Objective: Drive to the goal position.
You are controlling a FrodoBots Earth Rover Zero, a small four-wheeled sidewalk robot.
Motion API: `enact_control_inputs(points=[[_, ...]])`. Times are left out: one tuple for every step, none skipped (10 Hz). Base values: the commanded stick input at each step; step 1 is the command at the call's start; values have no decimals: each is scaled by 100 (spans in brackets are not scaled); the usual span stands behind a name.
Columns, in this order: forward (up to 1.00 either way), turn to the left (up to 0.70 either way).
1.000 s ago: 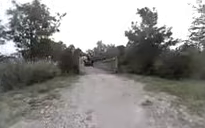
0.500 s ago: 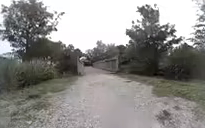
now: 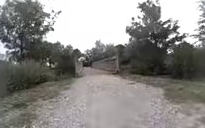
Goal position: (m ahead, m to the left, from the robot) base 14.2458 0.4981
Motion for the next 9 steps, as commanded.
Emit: enact_control_inputs(points=[[70, 0], [70, 0], [70, 0], [70, 0], [70, 0], [70, 0], [70, 0], [70, 0], [70, 0]])
